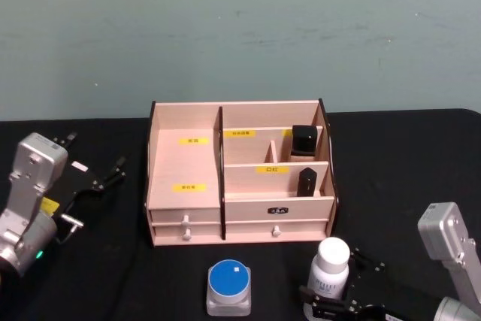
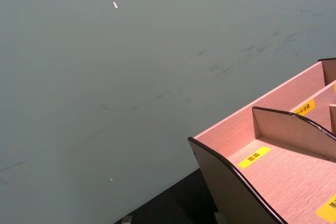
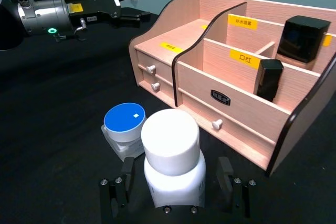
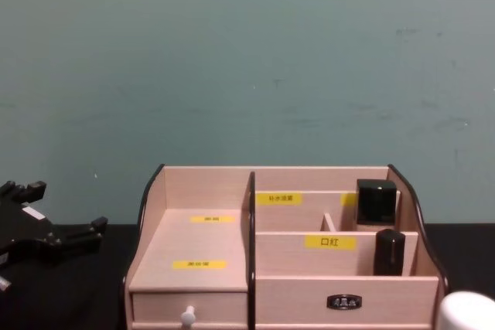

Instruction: Pick up the facial cleanser and watermelon frost from the table and place them into the tiered storage box.

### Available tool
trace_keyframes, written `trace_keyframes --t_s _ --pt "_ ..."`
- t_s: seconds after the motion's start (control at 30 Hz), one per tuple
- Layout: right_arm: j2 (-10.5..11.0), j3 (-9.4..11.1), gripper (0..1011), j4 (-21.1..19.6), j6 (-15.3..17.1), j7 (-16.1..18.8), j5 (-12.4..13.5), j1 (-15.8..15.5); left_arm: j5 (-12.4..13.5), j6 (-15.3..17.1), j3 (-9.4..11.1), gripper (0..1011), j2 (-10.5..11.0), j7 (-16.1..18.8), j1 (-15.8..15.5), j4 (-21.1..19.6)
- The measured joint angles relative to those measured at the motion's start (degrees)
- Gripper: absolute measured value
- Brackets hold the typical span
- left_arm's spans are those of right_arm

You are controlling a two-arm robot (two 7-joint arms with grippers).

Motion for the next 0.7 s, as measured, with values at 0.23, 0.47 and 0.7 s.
trace_keyframes --t_s 0.23,0.47,0.7 --pt "-0.8 -1.2 1002 1.7 -0.2 0.5 -0.3 1.9 0.0 0.0 0.0 1009 0.0 0.0 0.0 0.0" --pt "-1.3 -1.8 1002 2.3 -0.4 0.4 -0.9 2.6 0.0 0.0 0.0 1010 0.0 0.0 0.0 0.0" --pt "-1.2 -1.7 985 2.3 -0.4 0.4 -0.8 2.6 0.0 0.0 0.0 1010 0.0 0.0 0.0 0.0"
